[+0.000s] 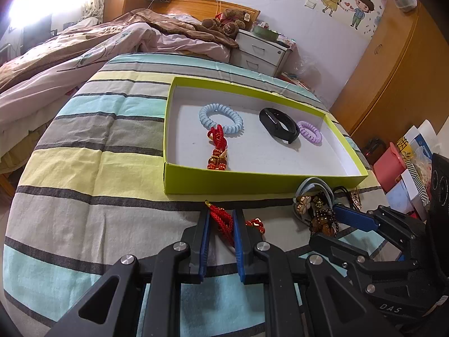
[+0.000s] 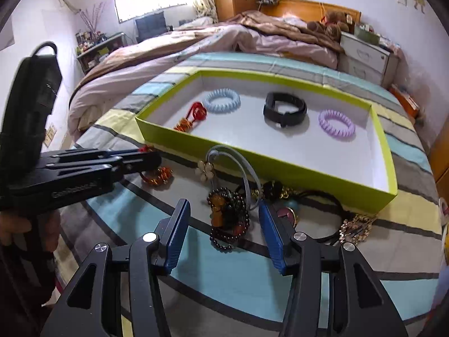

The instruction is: Organize jewelry

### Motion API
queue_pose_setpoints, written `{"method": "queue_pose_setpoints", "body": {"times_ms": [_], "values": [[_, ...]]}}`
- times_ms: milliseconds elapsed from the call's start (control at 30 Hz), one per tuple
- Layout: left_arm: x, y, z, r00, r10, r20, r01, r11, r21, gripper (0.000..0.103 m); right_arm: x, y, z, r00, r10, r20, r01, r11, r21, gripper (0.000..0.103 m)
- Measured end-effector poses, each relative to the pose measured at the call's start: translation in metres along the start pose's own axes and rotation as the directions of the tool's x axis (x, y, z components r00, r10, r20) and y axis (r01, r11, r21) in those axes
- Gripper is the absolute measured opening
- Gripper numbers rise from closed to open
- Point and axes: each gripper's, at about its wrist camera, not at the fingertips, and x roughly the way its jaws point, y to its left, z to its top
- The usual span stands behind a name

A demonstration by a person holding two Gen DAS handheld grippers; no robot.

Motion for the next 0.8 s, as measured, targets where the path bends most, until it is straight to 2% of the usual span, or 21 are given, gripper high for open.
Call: {"method": "queue_pose_setpoints", "body": {"times_ms": [33, 67, 133, 233, 467, 567, 800], "values": [[0.0, 0.0, 0.0, 1.0, 0.0, 0.0, 0.0, 1.0, 0.0, 0.016, -0.002, 0.0, -0.001, 1.0, -0.009, 0.007, 0.009, 1.0, 0.001, 0.047], [0.0, 0.0, 0.0, 1.0, 0.0, 0.0, 0.0, 1.0, 0.0, 0.016, -0.003, 0.0, -0.001, 1.0, -0.016, 0.012, 0.016, 1.0, 0.001, 0.036], [0.0, 0.0, 0.0, 1.0, 0.001, -0.001, -0.001, 1.0, 0.001, 0.016, -0.002, 0.001, -0.003, 0.999, -0.034, -0.001, 0.034, 0.999, -0.005, 0.031], [0.0, 0.0, 0.0, 1.0, 0.0, -0.002, 0.0, 1.0, 0.003, 0.016, 0.002, 0.003, -0.007, 0.999, -0.025, -0.026, 0.025, 1.0, -0.013, 0.029], [-0.002, -0.001, -0.002, 1.0, -0.003, 0.002, 0.003, 1.0, 0.017, 0.016, -0.006, -0.003, -0.01, 0.999, -0.032, -0.002, 0.032, 0.999, 0.015, 0.02], [-0.005, 0.0, -0.004, 1.0, -0.016, 0.007, 0.016, 1.0, 0.012, 0.016, -0.01, -0.004, -0.01, 1.0, -0.022, 0.012, 0.022, 1.0, 0.022, 0.008], [-0.018, -0.002, -0.006, 1.0, -0.018, 0.025, 0.018, 1.0, 0.021, 0.016, -0.017, -0.006, -0.012, 0.999, 0.013, 0.029, -0.014, 0.999, 0.038, 0.008]]}}
